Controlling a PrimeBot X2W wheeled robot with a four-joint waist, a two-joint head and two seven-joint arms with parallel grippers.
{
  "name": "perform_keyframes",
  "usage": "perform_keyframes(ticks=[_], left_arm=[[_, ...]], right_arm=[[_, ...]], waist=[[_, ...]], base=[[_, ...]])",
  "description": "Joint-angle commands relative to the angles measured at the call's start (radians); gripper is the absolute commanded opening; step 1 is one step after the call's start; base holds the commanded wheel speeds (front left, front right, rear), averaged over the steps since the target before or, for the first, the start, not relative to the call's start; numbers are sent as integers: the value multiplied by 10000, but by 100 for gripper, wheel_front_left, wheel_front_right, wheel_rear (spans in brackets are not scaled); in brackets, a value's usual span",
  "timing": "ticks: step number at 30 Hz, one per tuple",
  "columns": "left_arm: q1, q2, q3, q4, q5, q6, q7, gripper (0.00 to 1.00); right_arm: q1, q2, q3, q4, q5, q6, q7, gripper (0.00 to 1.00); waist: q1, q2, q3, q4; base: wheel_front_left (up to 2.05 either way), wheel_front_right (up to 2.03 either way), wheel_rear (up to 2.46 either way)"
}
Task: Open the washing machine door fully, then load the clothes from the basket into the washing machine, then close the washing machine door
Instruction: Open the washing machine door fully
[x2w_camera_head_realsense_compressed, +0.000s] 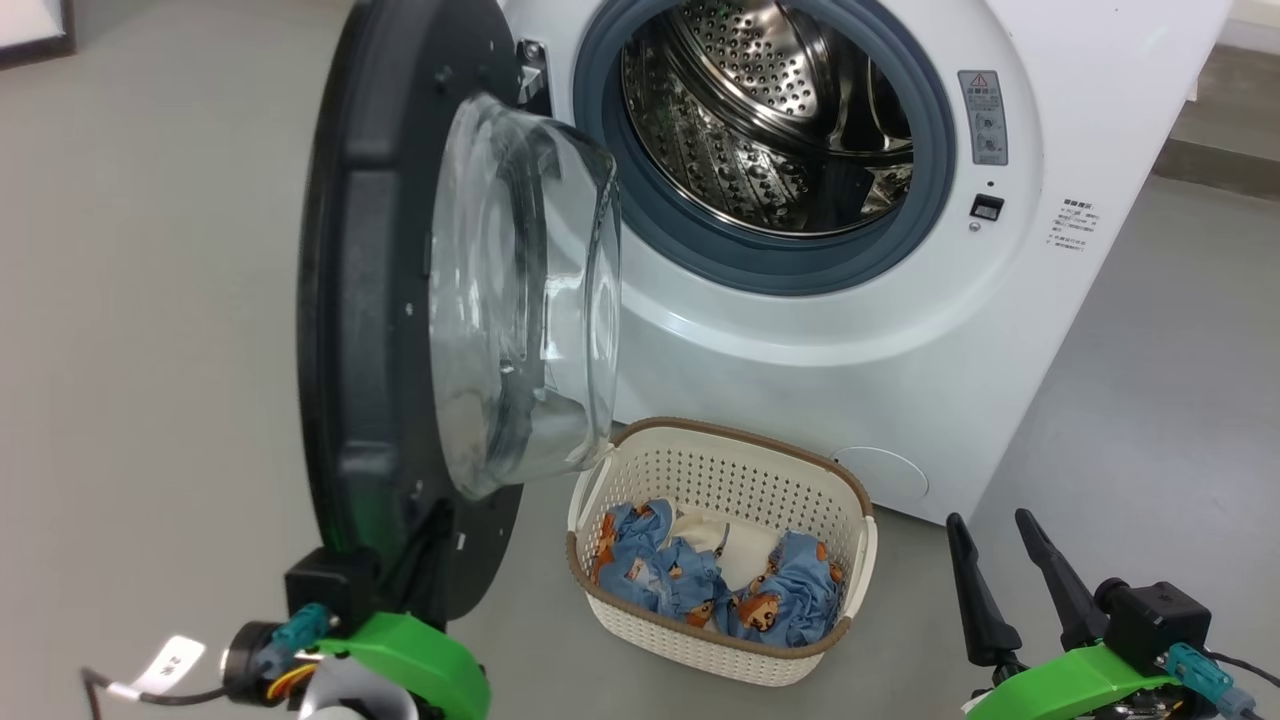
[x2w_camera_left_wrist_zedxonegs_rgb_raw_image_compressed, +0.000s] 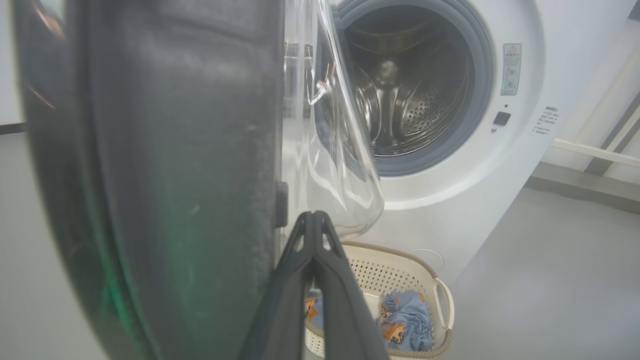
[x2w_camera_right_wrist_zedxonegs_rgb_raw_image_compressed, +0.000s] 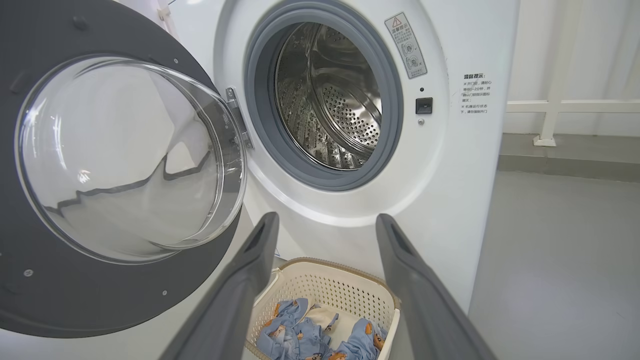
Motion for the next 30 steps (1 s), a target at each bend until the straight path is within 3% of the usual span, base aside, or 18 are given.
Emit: perform_keyframes(ticks=[1,18,30], left_arm=[[-184,362,539,-214,-59,166,-79,0],[146,981,2439,-601,-566,627,-407,0],[-136,918,4516,-821,-710,608,-430,0]], right_arm=[[-201,-33,304,-221,101,16,-130,100],[-425,-33,394,-305,-372,16,-126,100],[-665,-420,199,-852,-588,16,315,100]], waist=[[0,0,13,-7],[0,0,918,-353],[0,0,2035,-370]], base=[[0,0,0],[0,0,0],[0,0,0]])
